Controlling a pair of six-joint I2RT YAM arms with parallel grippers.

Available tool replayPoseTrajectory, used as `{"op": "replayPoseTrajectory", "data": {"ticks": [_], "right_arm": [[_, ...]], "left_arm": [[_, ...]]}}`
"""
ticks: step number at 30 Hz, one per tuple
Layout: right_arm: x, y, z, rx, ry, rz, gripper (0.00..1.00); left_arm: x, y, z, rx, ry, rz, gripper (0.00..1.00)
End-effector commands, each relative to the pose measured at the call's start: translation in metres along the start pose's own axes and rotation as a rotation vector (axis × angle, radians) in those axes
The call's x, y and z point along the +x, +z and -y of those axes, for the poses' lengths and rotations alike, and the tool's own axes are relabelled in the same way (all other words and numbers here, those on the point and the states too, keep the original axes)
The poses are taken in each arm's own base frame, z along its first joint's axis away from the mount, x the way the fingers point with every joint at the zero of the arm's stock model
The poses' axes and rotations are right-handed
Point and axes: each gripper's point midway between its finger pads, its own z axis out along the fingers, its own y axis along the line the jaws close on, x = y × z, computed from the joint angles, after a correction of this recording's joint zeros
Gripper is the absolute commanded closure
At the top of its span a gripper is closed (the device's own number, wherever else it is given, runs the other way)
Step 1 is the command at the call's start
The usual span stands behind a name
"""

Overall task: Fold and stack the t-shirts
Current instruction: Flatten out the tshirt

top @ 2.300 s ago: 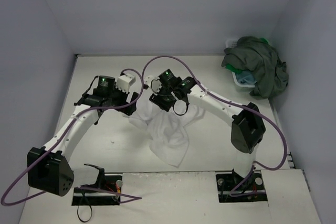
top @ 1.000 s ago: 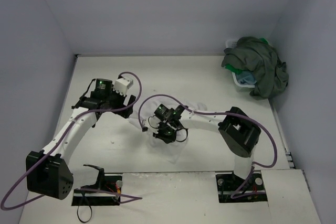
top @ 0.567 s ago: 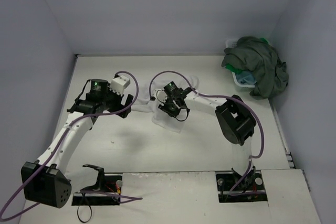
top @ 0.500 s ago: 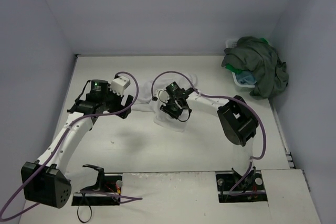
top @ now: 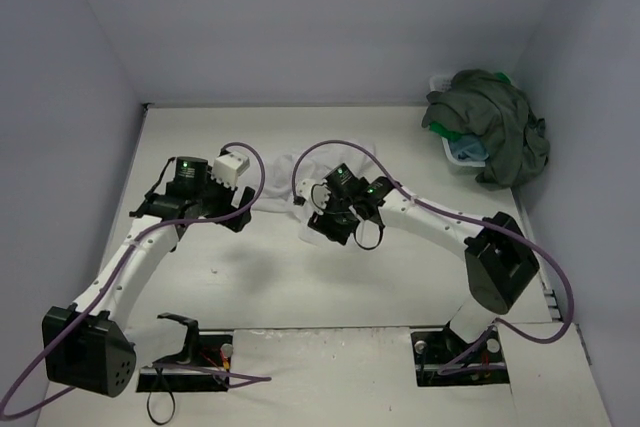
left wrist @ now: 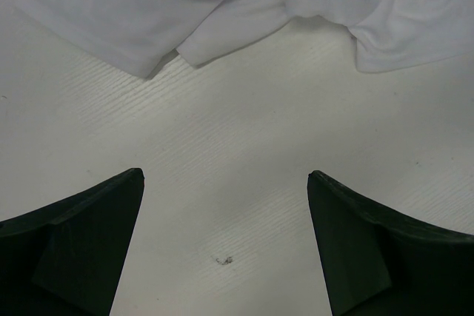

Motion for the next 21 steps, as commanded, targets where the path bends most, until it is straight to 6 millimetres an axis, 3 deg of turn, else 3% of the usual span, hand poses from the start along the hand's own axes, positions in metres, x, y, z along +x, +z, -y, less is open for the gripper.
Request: {"op": "replayPoseTrajectory", "data": {"ticks": [1, 7, 21], "right_arm": [[0.028, 0.005, -0.023, -0.073, -0.02, -0.082, 0.49], [0.064, 0.027, -0.03, -0.091, -0.028, -0.205, 0.44], [0.086, 0.045, -0.024, -0.078, -0.031, -0.273, 0.48]], "left_arm": [[-0.019, -0.003, -0.001, 0.003, 0.01, 0.069, 0.14], [-0.017, 0.004, -0.004, 0.001, 0.017, 0.05, 0.14], [-0.017, 0.034, -0.008, 0.029, 0.011, 0.022, 0.14]]}}
